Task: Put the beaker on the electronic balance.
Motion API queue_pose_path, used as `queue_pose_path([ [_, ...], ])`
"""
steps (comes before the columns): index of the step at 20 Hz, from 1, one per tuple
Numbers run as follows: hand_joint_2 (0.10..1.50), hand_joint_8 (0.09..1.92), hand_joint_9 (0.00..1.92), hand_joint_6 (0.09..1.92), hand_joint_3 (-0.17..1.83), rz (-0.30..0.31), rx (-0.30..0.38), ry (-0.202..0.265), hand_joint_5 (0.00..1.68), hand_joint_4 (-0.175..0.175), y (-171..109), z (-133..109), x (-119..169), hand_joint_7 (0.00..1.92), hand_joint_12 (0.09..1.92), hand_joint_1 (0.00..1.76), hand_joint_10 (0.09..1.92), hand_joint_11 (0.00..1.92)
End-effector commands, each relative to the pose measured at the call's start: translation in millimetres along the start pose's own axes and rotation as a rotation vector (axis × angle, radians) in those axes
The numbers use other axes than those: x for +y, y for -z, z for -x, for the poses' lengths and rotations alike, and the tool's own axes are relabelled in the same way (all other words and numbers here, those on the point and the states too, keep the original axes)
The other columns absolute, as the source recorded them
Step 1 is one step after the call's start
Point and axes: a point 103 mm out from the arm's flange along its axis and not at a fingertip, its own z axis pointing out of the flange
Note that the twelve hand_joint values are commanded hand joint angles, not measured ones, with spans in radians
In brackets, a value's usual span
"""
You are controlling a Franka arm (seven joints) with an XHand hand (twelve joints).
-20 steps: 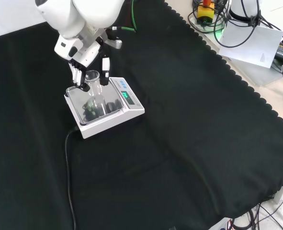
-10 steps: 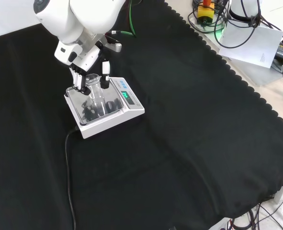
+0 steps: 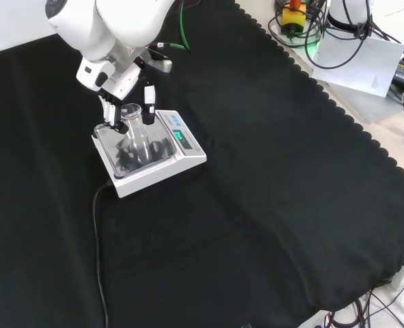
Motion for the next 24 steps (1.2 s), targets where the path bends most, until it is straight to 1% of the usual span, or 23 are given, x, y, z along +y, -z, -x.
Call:
queue_pose_path([
  [1, 1.13, 0.86, 1.13, 1.07, 0.0, -0.023, 0.005, -0.008, 0.94, -0.074, -3, 1, 1, 0.88, 0.93, 1.1, 0.7, 1.22],
  [3, 1.08, 0.84, 1.13, 0.9, -0.04, -0.023, 0.002, -0.006, 0.92, -0.135, -3, 1, 1, 0.87, 0.95, 1.02, 0.66, 1.2],
  [4, 1.06, 0.84, 1.13, 0.85, -0.06, -0.023, 0.003, -0.006, 0.91, -0.155, -3, 1, 1, 0.86, 0.96, 1.0, 0.65, 1.19],
  [6, 1.03, 0.83, 1.13, 0.8, -0.08, -0.026, 0.001, -0.008, 0.89, -0.171, 0, 0, 0, 0.85, 0.96, 0.97, 0.65, 1.17],
  [10, 1.03, 0.84, 1.08, 0.8, -0.16, -0.016, 0.008, 0.005, 0.85, -0.175, -4, 2, -3, 0.82, 1.01, 0.95, 0.67, 1.12],
  [12, 0.99, 0.87, 1.01, 0.86, -0.17, -0.006, -0.003, 0.007, 0.75, -0.162, -4, 2, -3, 0.75, 1.07, 0.93, 0.72, 1.04],
  [14, 0.95, 0.88, 0.88, 0.91, -0.17, -0.006, -0.011, 0.007, 0.6, -0.131, -5, 1, -4, 0.65, 1.17, 0.88, 0.79, 0.89],
  [16, 0.91, 0.88, 0.72, 0.92, -0.17, -0.008, -0.022, 0.006, 0.46, -0.106, -6, 2, -4, 0.53, 1.27, 0.85, 0.85, 0.75],
  [18, 0.89, 0.88, 0.63, 0.91, -0.17, -0.023, -0.027, 0.004, 0.4, -0.094, -8, 3, -4, 0.45, 1.31, 0.84, 0.86, 0.67],
  [20, 0.87, 0.87, 0.56, 0.88, -0.17, -0.04, -0.043, 0.003, 0.37, -0.087, -11, 4, -4, 0.4, 1.33, 0.83, 0.87, 0.63],
  [24, 0.84, 0.85, 0.39, 0.77, -0.17, -0.035, -0.043, 0.008, 0.31, -0.074, -7, 6, -5, 0.27, 1.38, 0.81, 0.89, 0.49],
])
